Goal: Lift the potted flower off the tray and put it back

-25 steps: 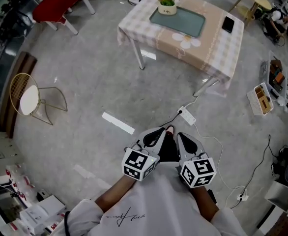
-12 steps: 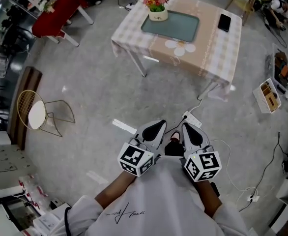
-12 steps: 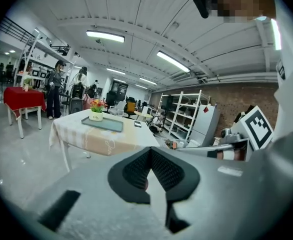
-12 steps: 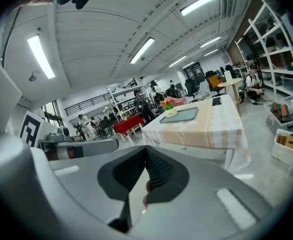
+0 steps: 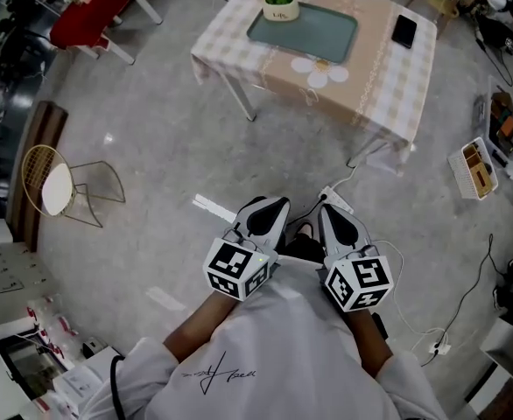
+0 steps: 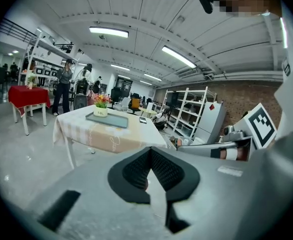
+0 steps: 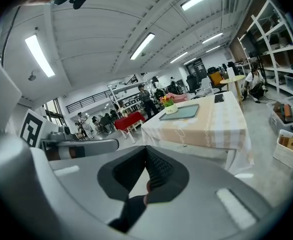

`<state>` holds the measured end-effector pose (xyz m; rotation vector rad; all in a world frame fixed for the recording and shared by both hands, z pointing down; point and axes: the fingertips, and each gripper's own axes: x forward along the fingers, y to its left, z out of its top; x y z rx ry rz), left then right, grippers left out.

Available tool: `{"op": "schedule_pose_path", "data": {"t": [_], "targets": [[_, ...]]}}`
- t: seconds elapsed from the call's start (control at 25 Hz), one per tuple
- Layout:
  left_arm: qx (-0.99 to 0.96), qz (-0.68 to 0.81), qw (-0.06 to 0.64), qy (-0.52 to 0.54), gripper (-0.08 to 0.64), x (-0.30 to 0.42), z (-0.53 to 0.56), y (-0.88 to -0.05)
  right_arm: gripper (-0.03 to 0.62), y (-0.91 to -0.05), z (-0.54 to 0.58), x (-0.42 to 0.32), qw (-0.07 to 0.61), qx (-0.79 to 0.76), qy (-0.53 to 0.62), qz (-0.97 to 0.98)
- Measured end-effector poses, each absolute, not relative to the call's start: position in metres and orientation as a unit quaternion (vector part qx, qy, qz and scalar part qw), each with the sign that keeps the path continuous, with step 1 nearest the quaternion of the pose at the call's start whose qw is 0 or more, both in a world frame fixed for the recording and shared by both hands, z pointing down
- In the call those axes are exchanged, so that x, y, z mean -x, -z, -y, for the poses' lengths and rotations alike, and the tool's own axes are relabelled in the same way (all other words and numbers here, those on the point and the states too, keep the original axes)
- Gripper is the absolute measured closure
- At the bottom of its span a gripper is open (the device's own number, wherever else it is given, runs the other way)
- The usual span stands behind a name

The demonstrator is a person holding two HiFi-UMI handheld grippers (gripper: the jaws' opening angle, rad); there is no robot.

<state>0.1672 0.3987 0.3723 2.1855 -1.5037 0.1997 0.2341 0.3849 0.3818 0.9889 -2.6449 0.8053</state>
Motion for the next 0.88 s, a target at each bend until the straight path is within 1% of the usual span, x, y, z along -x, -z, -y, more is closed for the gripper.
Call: {"op": "schedule_pose_path", "data": {"t": [0.16, 0.36, 0.52, 0.76, 0.88], "targets": [[-0.792, 0.557, 0.242, -0.067, 0.561, -0.159, -0.39, -0.375, 0.584, -0.382, -0.375, -0.228, 0.109, -0.333, -0.268, 0.897], [-0.79, 0.572, 0.216, -0.051, 0.561, -0.133, -0.366, -0.366, 0.584, -0.383, -0.354, -0.211, 0.113, -0.34, -0.258, 0.897], [-0.792, 0.566, 0.222, -0.054, 0.561, -0.115, -0.34, -0.367, 0.584, -0.383, -0.333, -0.197, 0.123, -0.354, -0.251, 0.893], [-0.812, 0.529, 0.243, -0.042, 0.561, -0.092, -0.298, -0.373, 0.584, -0.389, -0.302, -0.157, 0.146, -0.351, -0.235, 0.894], [-0.818, 0.52, 0.241, -0.056, 0.561, -0.075, -0.273, -0.377, 0.584, -0.388, -0.281, -0.128, 0.159, -0.345, -0.213, 0.9]]}}
